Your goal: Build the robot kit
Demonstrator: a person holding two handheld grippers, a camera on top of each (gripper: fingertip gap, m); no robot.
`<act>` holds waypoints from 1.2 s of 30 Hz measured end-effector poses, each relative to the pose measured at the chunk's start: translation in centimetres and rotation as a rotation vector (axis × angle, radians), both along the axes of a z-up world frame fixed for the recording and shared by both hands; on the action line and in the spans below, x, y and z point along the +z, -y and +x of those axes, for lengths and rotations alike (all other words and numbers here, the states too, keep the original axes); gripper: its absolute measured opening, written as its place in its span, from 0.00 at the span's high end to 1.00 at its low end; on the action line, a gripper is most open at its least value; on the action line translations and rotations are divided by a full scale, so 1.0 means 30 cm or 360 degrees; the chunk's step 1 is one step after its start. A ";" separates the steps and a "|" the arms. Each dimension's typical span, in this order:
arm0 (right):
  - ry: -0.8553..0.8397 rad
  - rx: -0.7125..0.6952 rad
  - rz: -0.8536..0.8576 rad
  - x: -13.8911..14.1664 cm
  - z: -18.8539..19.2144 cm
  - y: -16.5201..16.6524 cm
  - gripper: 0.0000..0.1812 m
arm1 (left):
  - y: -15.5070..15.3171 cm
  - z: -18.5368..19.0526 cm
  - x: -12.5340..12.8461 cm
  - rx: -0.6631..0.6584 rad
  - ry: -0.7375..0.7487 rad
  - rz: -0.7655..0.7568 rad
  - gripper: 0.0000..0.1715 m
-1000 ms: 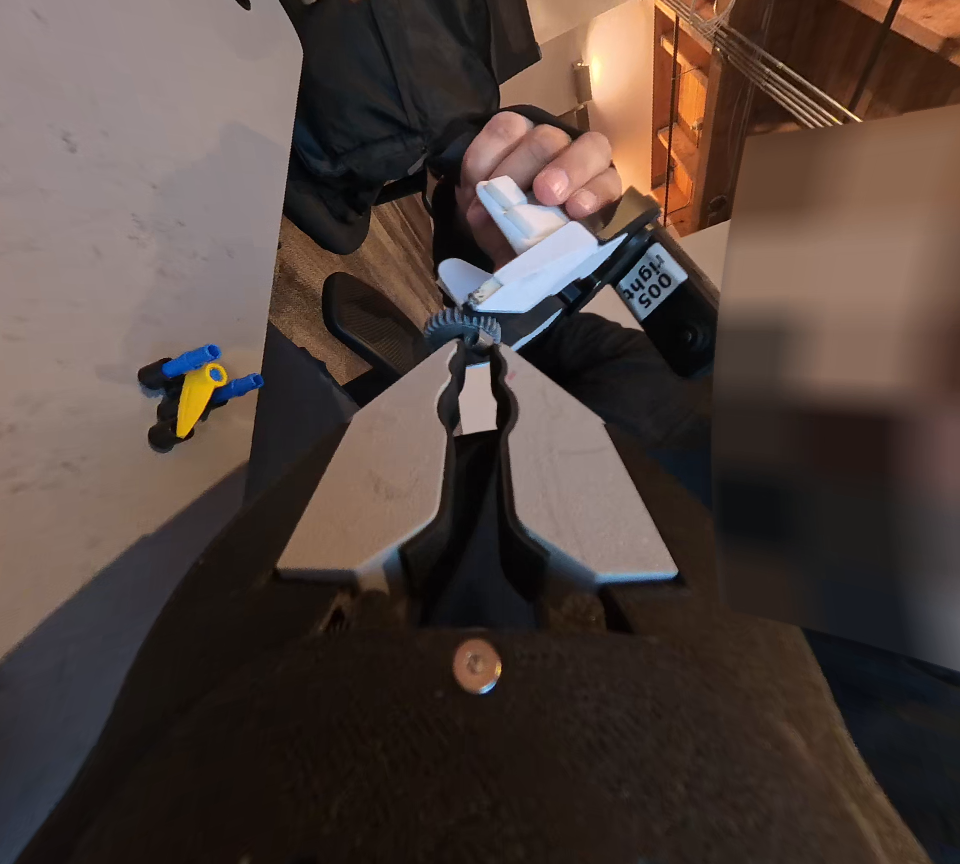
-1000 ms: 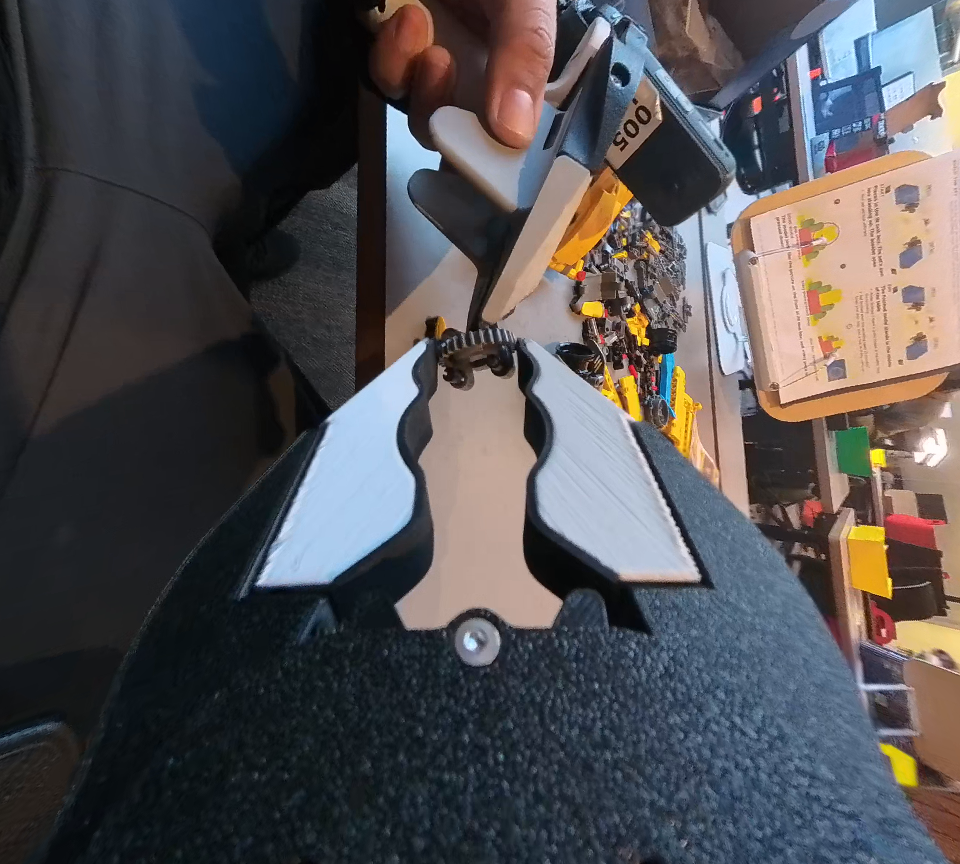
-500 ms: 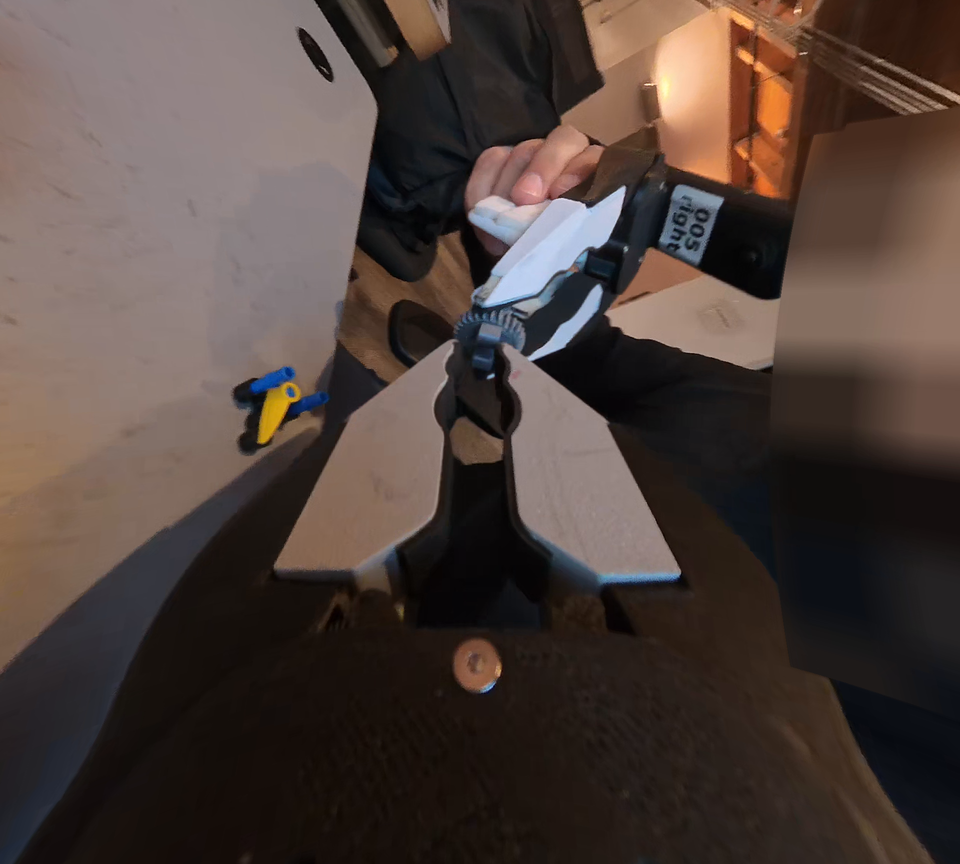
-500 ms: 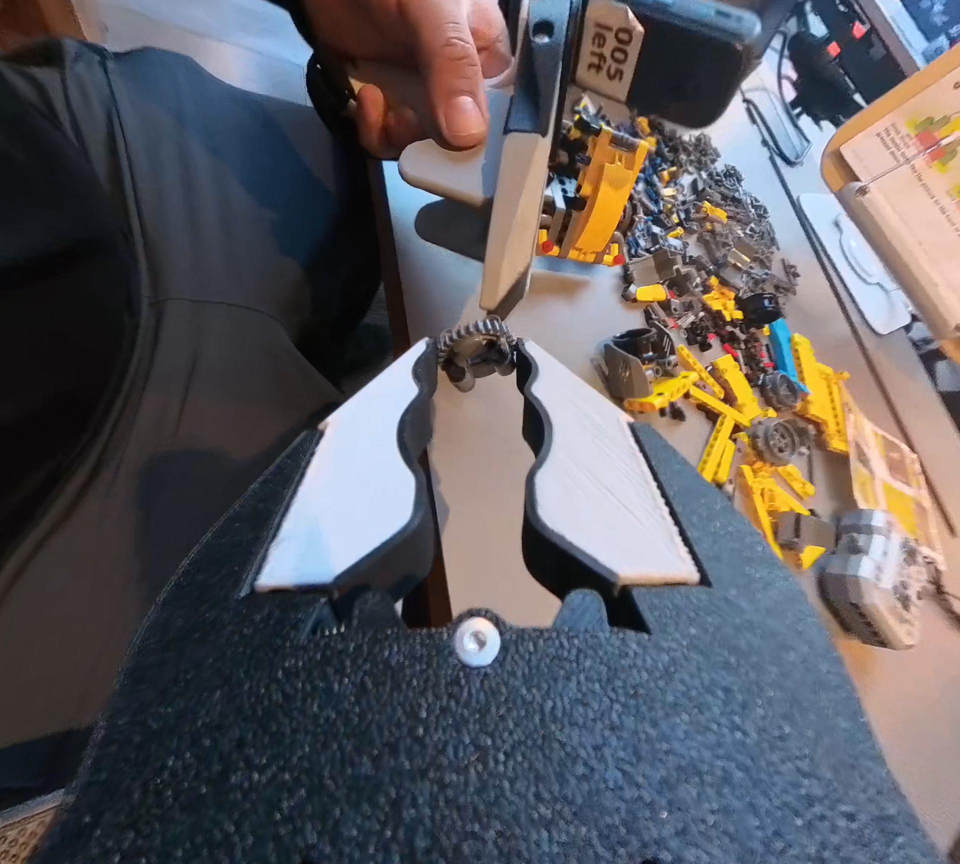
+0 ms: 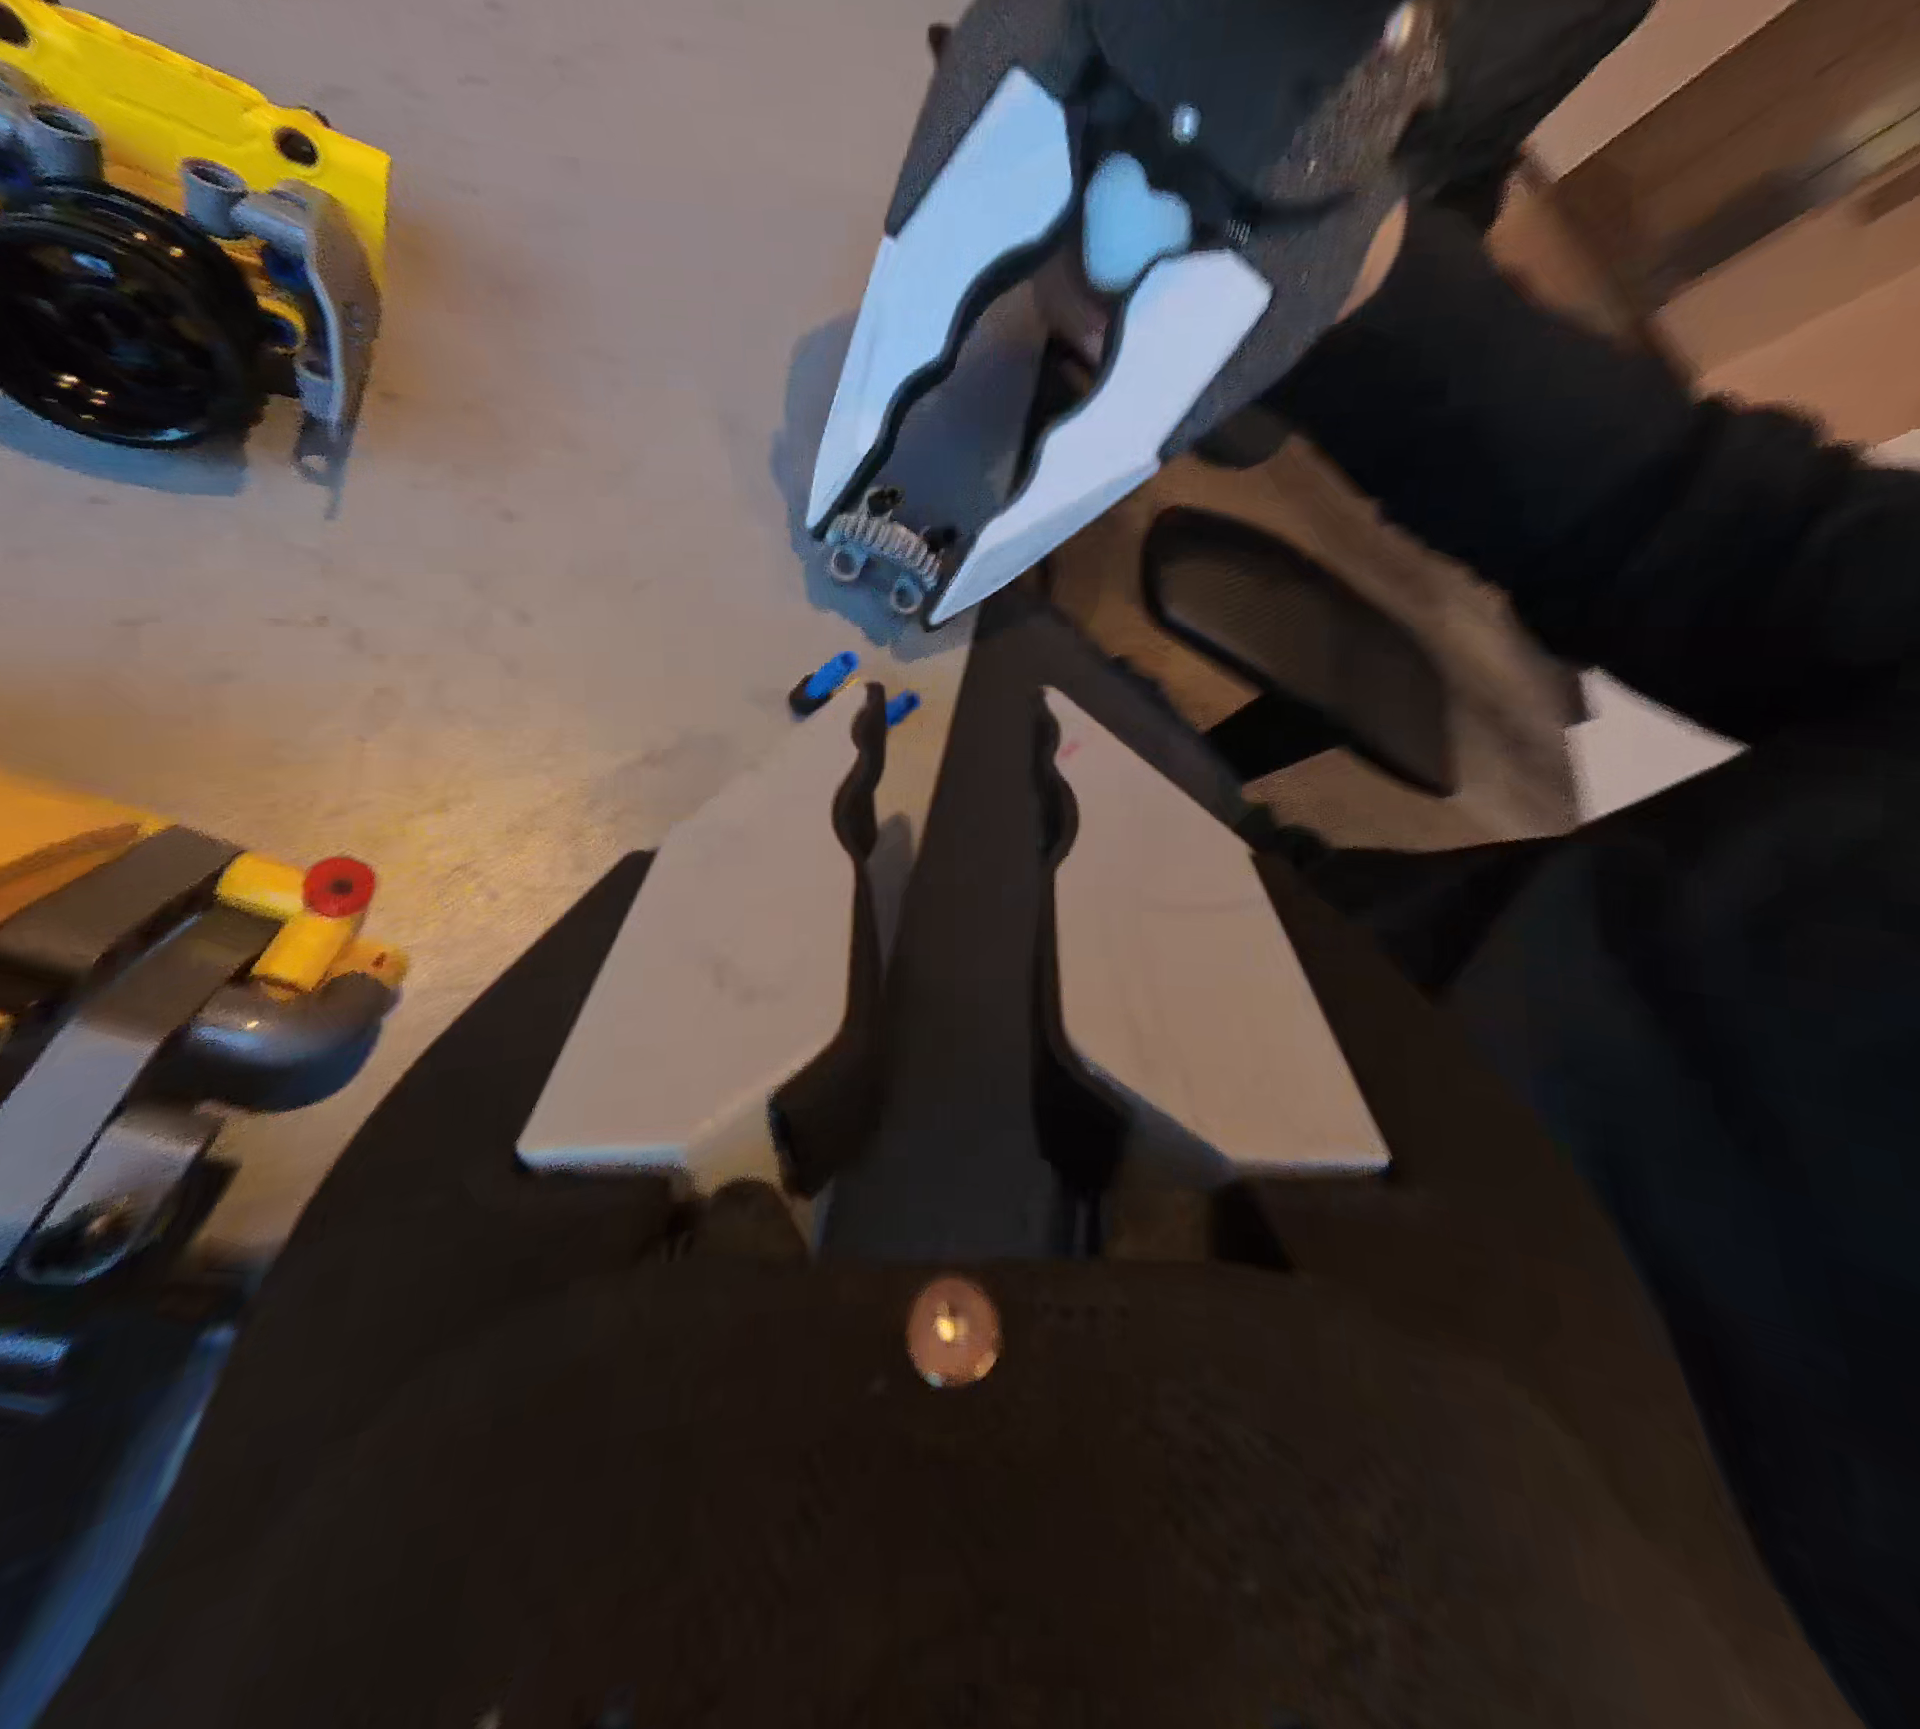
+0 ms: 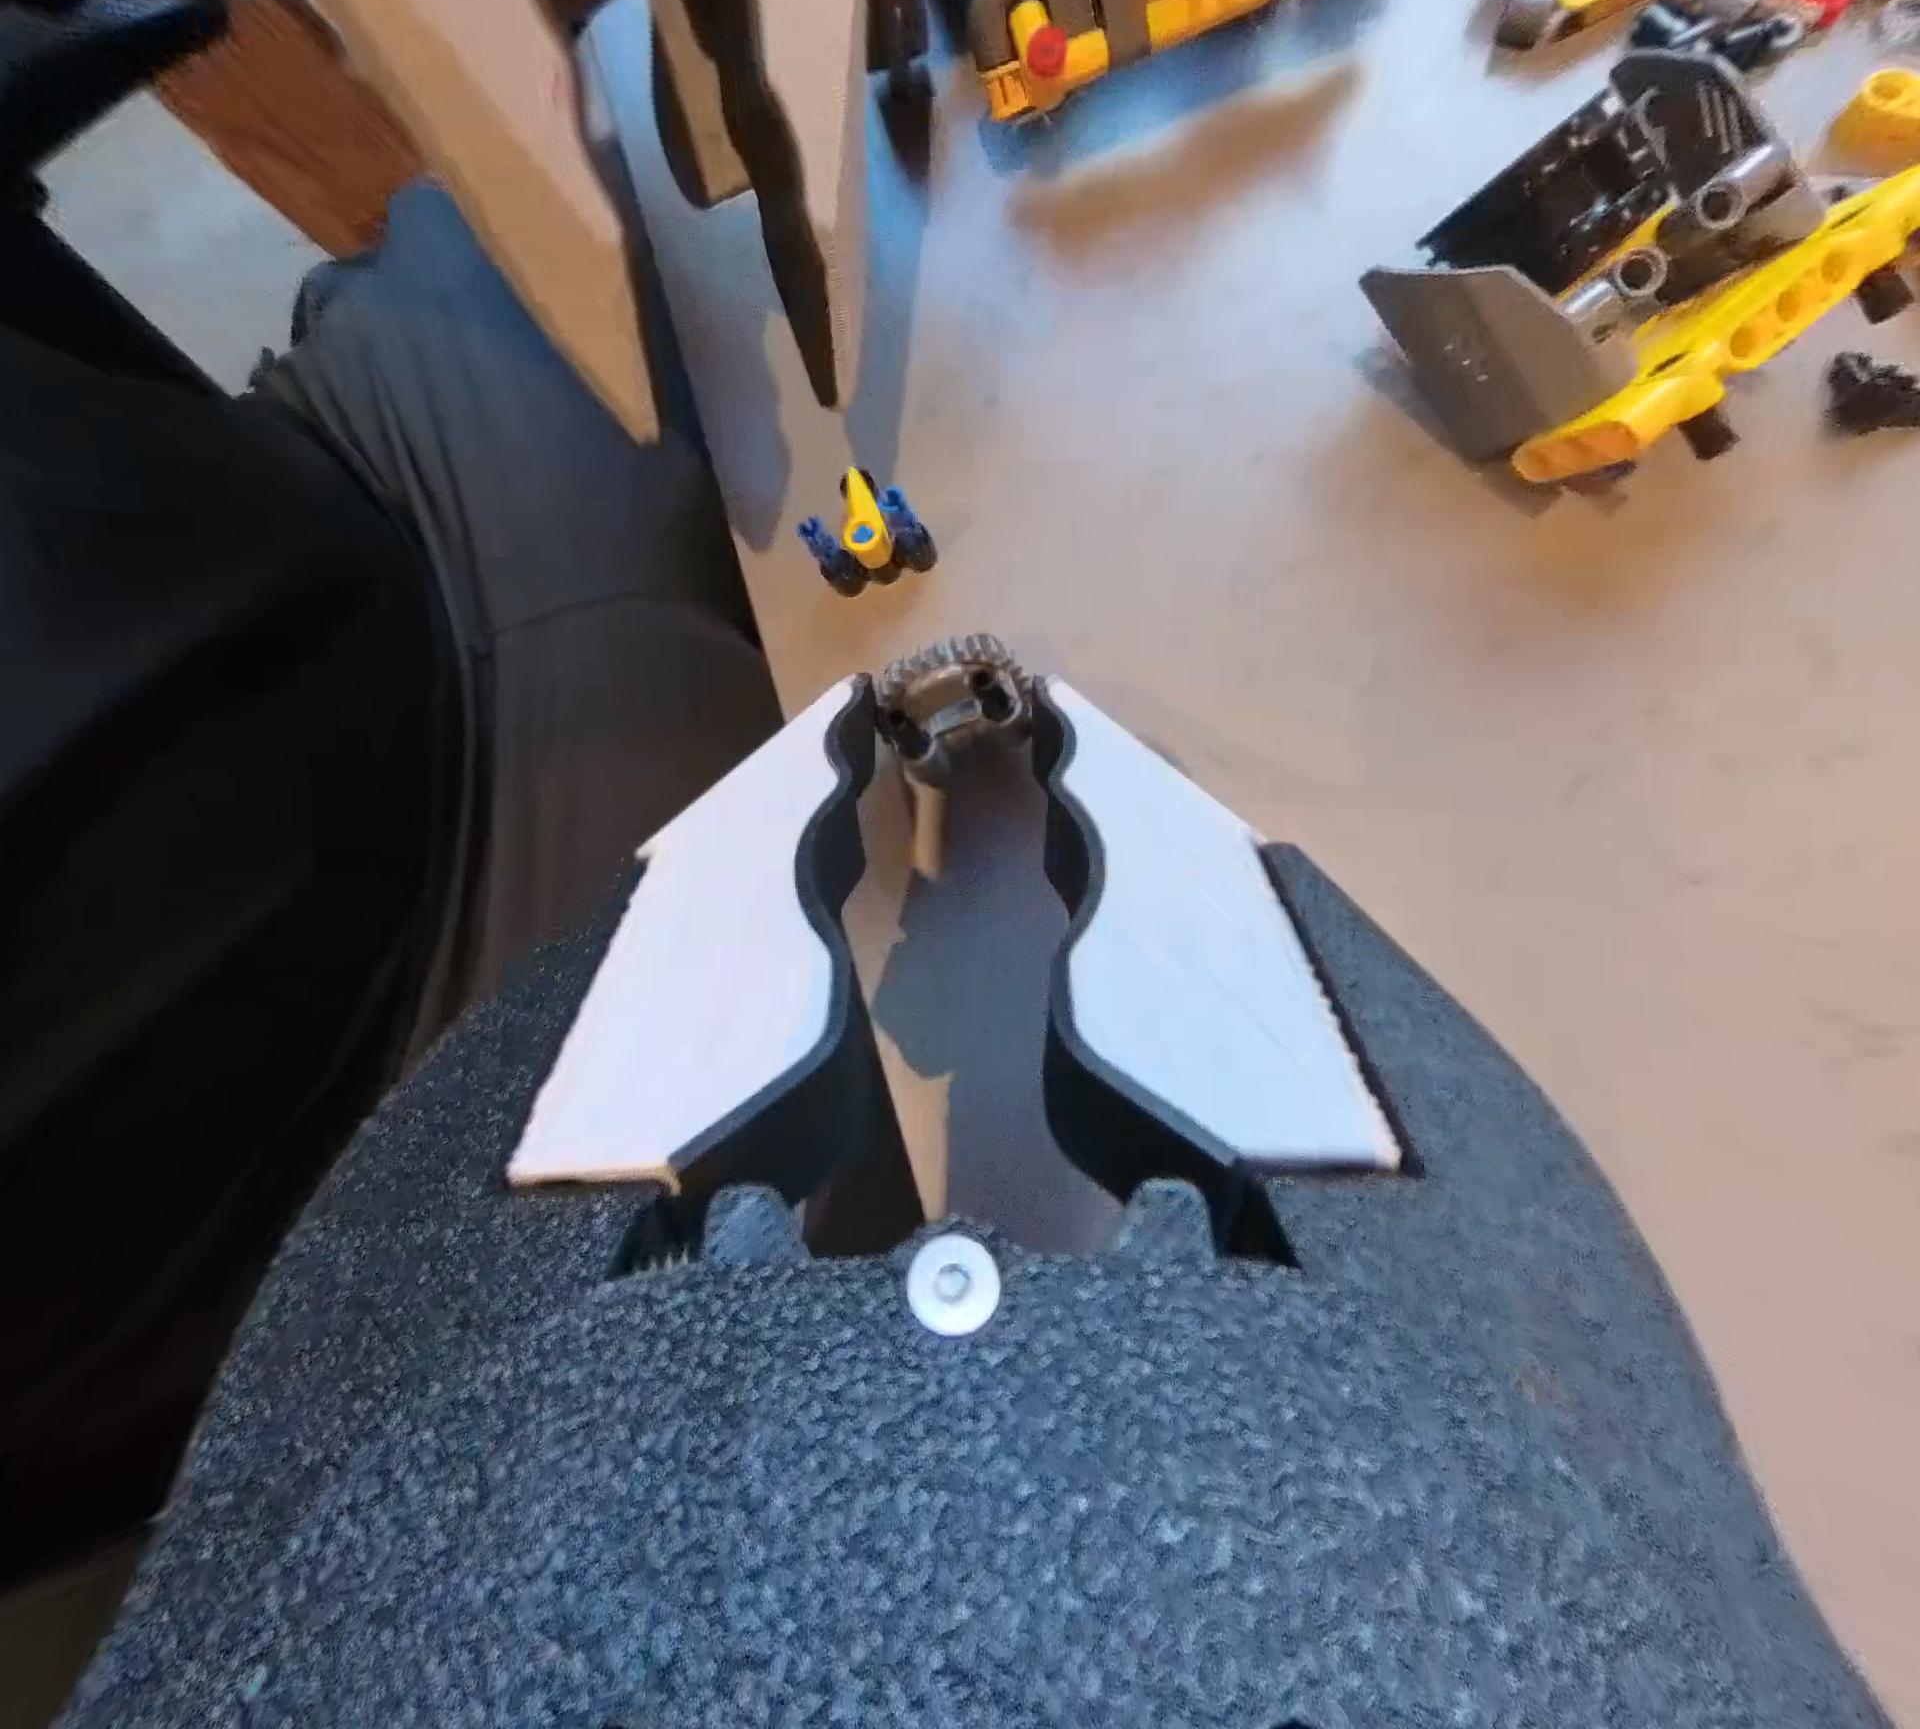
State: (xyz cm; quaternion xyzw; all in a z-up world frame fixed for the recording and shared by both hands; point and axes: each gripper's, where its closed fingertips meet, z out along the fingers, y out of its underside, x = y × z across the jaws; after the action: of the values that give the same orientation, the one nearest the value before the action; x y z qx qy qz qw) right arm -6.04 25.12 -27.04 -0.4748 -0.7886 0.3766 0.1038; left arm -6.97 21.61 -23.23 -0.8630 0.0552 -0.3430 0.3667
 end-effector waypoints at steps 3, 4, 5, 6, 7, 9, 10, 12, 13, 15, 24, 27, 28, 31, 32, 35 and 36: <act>0.0040 0.0011 -0.0066 0.000 -0.013 -0.006 0.84 | 0.014 -0.008 -0.037 -0.0017 -0.0230 0.0019 0.83; 0.0049 0.0004 -0.0056 -0.002 -0.016 -0.015 0.84 | 0.019 -0.009 -0.049 -0.0025 -0.0281 0.0015 0.82; 0.0046 -0.0001 -0.0030 -0.006 -0.019 -0.025 0.84 | 0.023 -0.010 -0.059 -0.0032 -0.0318 0.0009 0.82; 0.0041 0.0007 -0.0005 -0.010 -0.019 -0.030 0.84 | 0.027 -0.011 -0.068 -0.0037 -0.0344 0.0005 0.82; 0.0037 0.0016 0.0010 -0.013 -0.017 -0.031 0.84 | 0.029 -0.017 -0.075 -0.0035 -0.0372 0.0002 0.82; 0.0031 0.0026 0.0029 -0.013 -0.013 -0.029 0.84 | 0.029 -0.031 -0.089 -0.0025 -0.0443 0.0013 0.82; 0.0022 0.0033 0.0042 -0.013 -0.012 -0.028 0.84 | 0.027 -0.034 -0.094 -0.0024 -0.0464 0.0018 0.82; -0.0012 0.0035 0.0081 -0.012 -0.015 -0.029 0.84 | 0.026 -0.033 -0.097 -0.0027 -0.0463 0.0022 0.82; -0.0032 0.0035 0.0094 -0.010 -0.016 -0.030 0.84 | 0.023 -0.033 -0.096 -0.0024 -0.0464 0.0030 0.82; -0.0063 0.0039 0.0046 0.008 -0.012 -0.017 0.84 | 0.017 -0.035 -0.086 -0.0015 -0.0486 0.0075 0.82; -0.0343 -0.0007 -0.0487 0.167 0.003 0.044 0.84 | 0.015 -0.026 -0.083 -0.0115 -0.0721 0.0246 0.77; -0.0393 0.0024 -0.0641 0.209 0.016 0.076 0.84 | 0.016 0.005 -0.047 -0.0151 -0.0708 0.0348 0.80; -0.0395 0.0023 -0.0703 0.222 0.017 0.086 0.84 | 0.013 0.011 -0.030 -0.0159 -0.0744 0.0398 0.80; -0.0381 0.0023 -0.0920 0.256 0.016 0.121 0.84 | 0.002 0.030 0.028 -0.0177 -0.0912 0.0583 0.80; -0.0395 0.0028 -0.0979 0.267 0.017 0.132 0.84 | 0.000 0.036 0.045 -0.0180 -0.0970 0.0640 0.82; -0.0470 0.0005 -0.1037 0.278 0.013 0.145 0.84 | 0.010 0.065 0.084 -0.0218 -0.1021 0.0748 0.93; -0.0505 -0.0012 -0.1042 0.280 0.011 0.146 0.84 | 0.014 0.072 0.093 -0.0222 -0.0999 0.0758 0.96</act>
State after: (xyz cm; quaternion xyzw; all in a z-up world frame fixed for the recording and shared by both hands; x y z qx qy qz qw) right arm -5.70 20.75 -18.64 -0.4213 -0.5986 0.6778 0.0688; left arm -4.80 21.20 -20.46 -0.8109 0.3010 -0.0642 0.4978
